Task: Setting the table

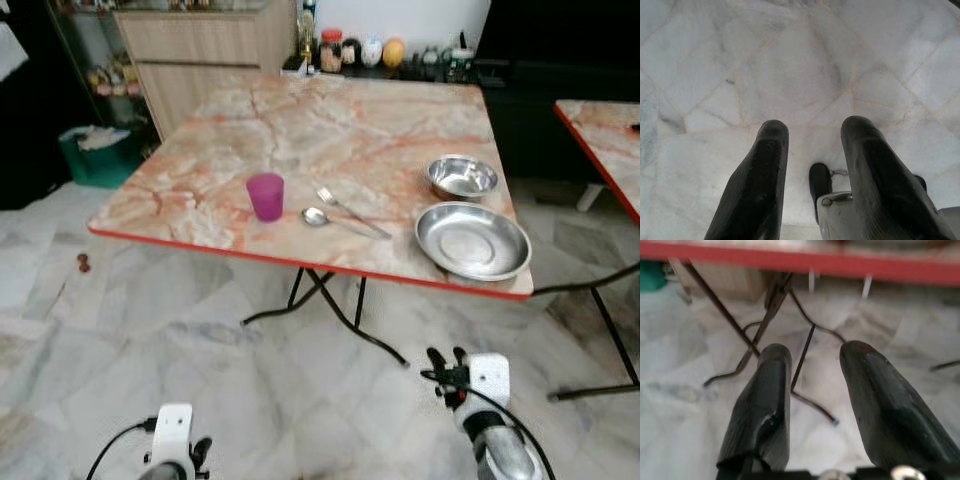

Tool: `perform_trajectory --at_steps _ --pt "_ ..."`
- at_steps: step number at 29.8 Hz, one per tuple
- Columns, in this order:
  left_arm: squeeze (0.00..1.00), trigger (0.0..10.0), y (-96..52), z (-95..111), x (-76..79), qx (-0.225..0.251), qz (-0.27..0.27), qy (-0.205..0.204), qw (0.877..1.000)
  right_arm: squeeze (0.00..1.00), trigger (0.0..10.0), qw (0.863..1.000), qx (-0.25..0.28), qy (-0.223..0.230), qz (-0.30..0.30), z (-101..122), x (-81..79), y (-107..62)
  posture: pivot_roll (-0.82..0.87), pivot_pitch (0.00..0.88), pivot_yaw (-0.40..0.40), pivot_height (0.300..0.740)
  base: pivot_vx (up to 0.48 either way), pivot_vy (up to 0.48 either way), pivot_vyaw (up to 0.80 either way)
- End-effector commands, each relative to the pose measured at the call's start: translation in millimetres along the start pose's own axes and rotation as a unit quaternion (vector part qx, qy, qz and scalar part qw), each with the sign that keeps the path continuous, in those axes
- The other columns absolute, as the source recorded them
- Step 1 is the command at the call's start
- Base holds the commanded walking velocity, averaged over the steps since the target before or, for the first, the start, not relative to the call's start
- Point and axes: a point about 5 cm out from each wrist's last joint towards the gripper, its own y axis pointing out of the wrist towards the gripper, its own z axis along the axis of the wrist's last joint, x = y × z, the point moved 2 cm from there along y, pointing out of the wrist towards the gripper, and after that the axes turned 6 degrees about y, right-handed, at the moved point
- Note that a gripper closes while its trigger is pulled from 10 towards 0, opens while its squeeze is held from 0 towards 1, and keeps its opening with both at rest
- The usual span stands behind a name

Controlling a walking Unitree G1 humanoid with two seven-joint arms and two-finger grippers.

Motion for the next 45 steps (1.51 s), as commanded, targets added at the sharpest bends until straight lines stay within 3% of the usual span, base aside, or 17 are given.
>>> perform_trajectory --at_steps 1,8,13,18,45 --pt "0.0 10.0 -0.5 -1 -2.6 -0.002 0.003 -0.004 1.0 0.0 10.0 1.0 0.025 -0.011 0.001 16 -1.8 1.0 -0.09 0.0 0.012 0.74 0.0 0.0 0.0" --pt "0.0 10.0 0.3 2 -1.5 0.004 0.005 -0.008 1.0 0.0 10.0 0.996 0.081 -0.026 -0.016 55 -0.9 0.6 -0.1 0.0 0.016 0.74 0.0 0.0 0.0" --pt "0.0 10.0 0.8 3 -0.4 0.004 0.006 -0.009 1.0 0.0 10.0 0.99 0.126 -0.028 -0.056 92 7.4 14.2 -0.1 0.0 0.017 0.74 0.0 0.0 0.0" --pt "0.0 10.0 0.6 3 -1.5 0.003 0.007 -0.011 1.0 0.0 10.0 0.987 0.14 -0.026 -0.073 109 12.3 26.2 -0.09 0.0 0.015 0.74 0.0 0.0 -0.59" --pt "0.0 10.0 -2.1 -4 -3.7 0.006 0.005 -0.021 1.0 0.0 10.0 0.987 0.156 -0.009 -0.046 125 -5.4 46.6 -0.08 0.0 0.02 0.74 0.0 0.0 -0.73"
